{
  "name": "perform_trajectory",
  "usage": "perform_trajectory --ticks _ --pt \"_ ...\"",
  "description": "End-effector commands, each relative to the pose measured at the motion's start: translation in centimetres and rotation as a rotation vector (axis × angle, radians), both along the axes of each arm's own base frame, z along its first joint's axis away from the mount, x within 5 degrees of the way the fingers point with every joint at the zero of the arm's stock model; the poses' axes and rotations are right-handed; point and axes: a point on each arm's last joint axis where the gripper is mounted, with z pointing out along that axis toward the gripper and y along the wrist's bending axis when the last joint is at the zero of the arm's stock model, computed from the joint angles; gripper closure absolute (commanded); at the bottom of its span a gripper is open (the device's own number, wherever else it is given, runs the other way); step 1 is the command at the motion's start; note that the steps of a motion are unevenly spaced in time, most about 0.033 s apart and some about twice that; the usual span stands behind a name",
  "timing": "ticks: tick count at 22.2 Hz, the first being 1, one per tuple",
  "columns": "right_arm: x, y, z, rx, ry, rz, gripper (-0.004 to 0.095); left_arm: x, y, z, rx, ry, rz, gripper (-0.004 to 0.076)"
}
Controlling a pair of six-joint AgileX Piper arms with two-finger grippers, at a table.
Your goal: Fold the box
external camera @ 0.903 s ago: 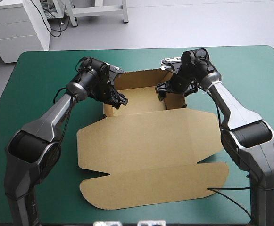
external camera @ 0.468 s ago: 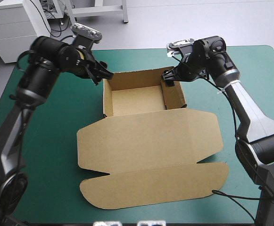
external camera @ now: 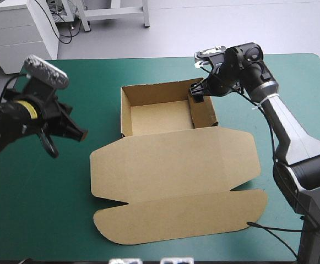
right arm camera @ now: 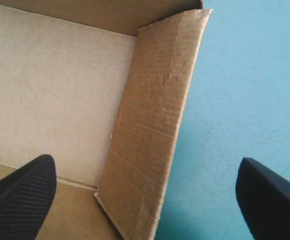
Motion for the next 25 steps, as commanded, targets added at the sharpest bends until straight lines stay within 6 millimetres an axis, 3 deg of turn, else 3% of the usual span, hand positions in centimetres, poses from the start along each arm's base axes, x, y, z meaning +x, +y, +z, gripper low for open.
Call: perform_trajectory --ticks 1,2,4,11,14,16,18,20,23,25 --pt "-0.4 -0.2 1.7 0.013 -0.048 0.015 0.0007 -1.7 0.9 -4.1 0.067 0.137 0.009 0.0729" --pt "0.0 0.1 0.8 0.009 -0.028 0.024 0.0007 -2.2 1.1 -7.2 0.103 0.225 0.015 0.0729" --pt "0.5 0.4 -0.2 0.013 -0.003 0.042 0.0007 -2.8 1.3 -10.4 0.139 0.322 0.027 0.0729" --pt "2.4 1.4 -4.6 0.006 0.099 0.047 0.0036 -4.6 2.1 -18.1 0.150 0.440 0.075 0.0731" --pt "2.7 1.5 -5.4 0.003 0.117 0.047 0.0187 -4.8 2.2 -18.5 0.140 0.443 0.090 0.0731" --pt "2.7 1.5 -5.5 -0.002 0.117 0.051 0.0374 -4.8 2.2 -18.5 0.139 0.437 0.089 0.0731" --pt "2.7 1.4 -5.5 -0.012 0.113 0.055 0.0635 -4.7 2.1 -18.4 0.133 0.425 0.087 0.0731" --pt "2.7 1.4 -5.5 -0.012 0.113 0.055 0.0804 -4.6 2.1 -18.4 0.130 0.419 0.085 0.0731" --pt "2.8 1.4 -5.5 -0.015 0.111 0.060 0.0926 -4.6 2.1 -18.4 0.130 0.419 0.085 0.0731" --pt "2.8 1.2 -5.4 -0.048 0.093 0.069 0.0926 -4.6 2.1 -18.4 0.130 0.419 0.085 0.0731"
